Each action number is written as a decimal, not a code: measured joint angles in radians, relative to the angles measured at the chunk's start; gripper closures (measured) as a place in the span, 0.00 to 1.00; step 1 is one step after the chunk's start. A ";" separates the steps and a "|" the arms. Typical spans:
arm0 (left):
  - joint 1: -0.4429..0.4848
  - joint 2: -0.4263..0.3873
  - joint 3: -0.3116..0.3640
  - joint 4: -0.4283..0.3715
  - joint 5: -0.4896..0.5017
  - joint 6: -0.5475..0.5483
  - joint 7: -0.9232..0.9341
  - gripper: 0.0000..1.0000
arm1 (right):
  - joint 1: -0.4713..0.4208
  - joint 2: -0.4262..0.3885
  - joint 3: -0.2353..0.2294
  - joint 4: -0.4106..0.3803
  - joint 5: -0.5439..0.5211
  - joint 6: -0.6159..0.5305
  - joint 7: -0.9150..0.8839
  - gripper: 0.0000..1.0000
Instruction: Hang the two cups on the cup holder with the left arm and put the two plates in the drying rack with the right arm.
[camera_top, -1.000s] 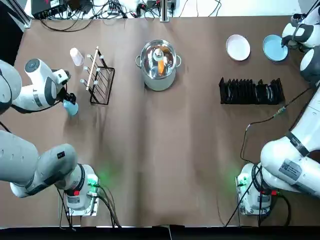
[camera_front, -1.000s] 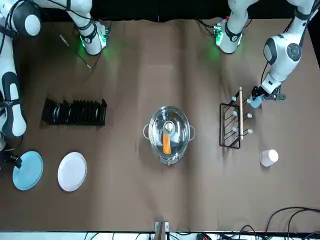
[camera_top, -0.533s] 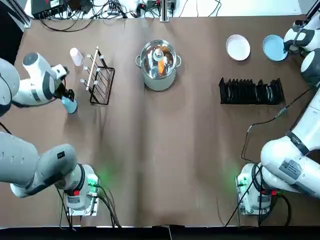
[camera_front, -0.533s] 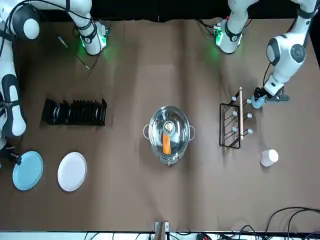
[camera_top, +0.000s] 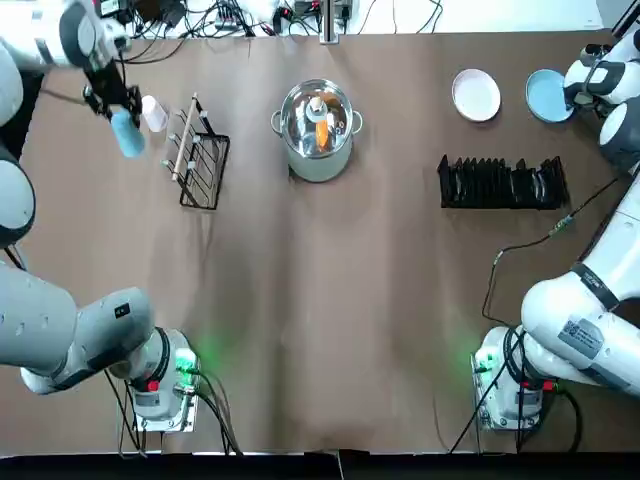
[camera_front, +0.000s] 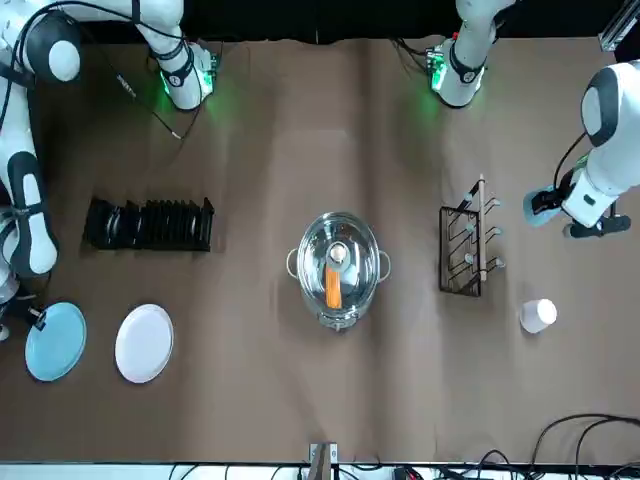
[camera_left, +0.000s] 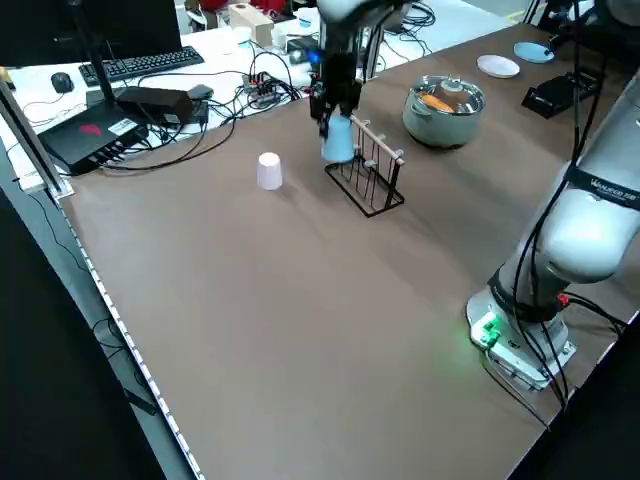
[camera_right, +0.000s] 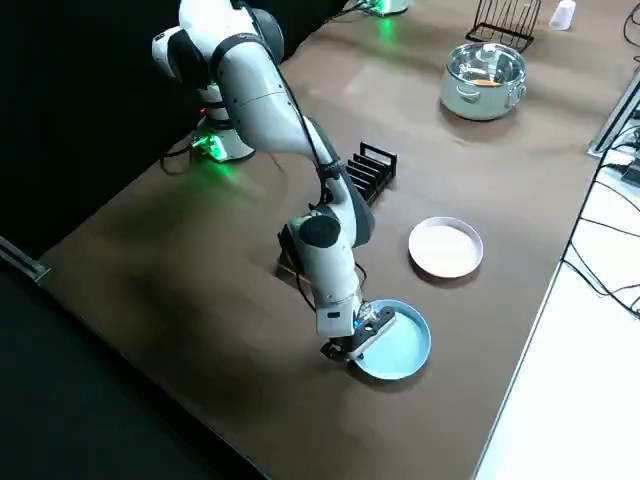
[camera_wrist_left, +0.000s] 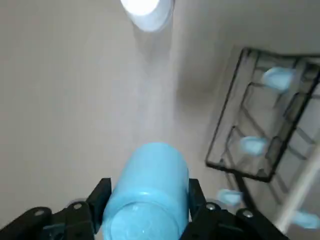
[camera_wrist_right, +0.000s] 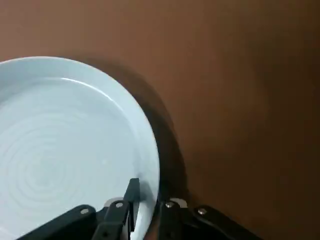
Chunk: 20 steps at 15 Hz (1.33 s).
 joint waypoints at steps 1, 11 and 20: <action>-0.004 0.019 -0.021 0.046 0.000 -0.029 -0.044 0.33 | 0.000 0.000 0.000 0.000 0.000 0.001 0.000 0.81; -0.085 0.165 -0.044 0.127 0.001 -0.051 -0.338 0.33 | 0.006 -0.077 0.052 0.059 0.003 -0.297 -0.001 0.95; -0.092 0.173 -0.045 0.087 0.001 -0.035 -0.343 0.33 | 0.164 -0.404 0.066 0.090 -0.228 -0.884 -0.088 0.97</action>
